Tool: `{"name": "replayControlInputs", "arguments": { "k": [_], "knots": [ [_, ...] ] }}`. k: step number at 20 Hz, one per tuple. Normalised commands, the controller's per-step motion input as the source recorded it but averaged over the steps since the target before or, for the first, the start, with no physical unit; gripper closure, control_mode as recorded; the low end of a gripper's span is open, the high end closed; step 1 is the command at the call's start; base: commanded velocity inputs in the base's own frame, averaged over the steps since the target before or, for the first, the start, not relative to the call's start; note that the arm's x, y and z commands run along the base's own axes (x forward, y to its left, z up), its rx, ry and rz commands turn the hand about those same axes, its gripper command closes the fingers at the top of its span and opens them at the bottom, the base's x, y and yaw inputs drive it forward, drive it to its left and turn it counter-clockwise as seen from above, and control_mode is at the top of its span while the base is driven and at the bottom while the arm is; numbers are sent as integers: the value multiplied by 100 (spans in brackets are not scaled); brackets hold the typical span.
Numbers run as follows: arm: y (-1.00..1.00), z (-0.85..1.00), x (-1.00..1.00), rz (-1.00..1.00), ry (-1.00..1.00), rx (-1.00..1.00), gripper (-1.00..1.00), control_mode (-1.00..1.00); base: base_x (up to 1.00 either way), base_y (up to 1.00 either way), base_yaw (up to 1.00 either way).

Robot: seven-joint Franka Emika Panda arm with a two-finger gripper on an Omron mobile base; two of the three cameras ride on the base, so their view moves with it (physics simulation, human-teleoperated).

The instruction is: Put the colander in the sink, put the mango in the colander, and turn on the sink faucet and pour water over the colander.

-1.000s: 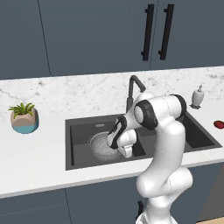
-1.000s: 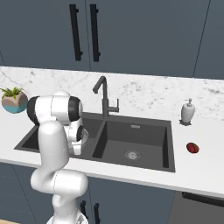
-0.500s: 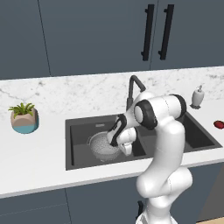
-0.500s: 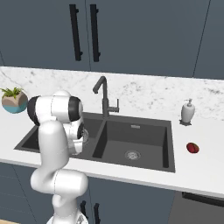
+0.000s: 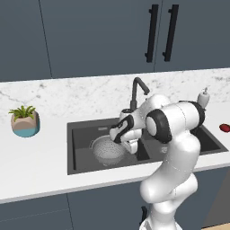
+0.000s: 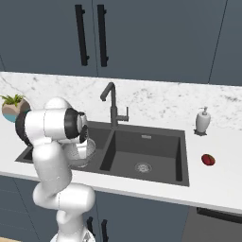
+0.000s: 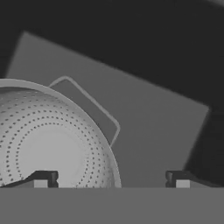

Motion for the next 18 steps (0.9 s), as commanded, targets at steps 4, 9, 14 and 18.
{"name": "replayControlInputs", "arguments": {
  "k": [4, 9, 14, 18],
  "knots": [
    [-11, 77, -63, 23, 0, 0, -100, -100, 0, 0, 0],
    [-16, 71, -79, 34, 0, 0, -100, -100, 0, 0, 0],
    [-29, 56, -100, 36, 0, 0, -100, -100, 0, 0, 0],
    [-44, 42, -99, 31, -7, 0, -100, -100, 0, 0, 0]
  ]
}}
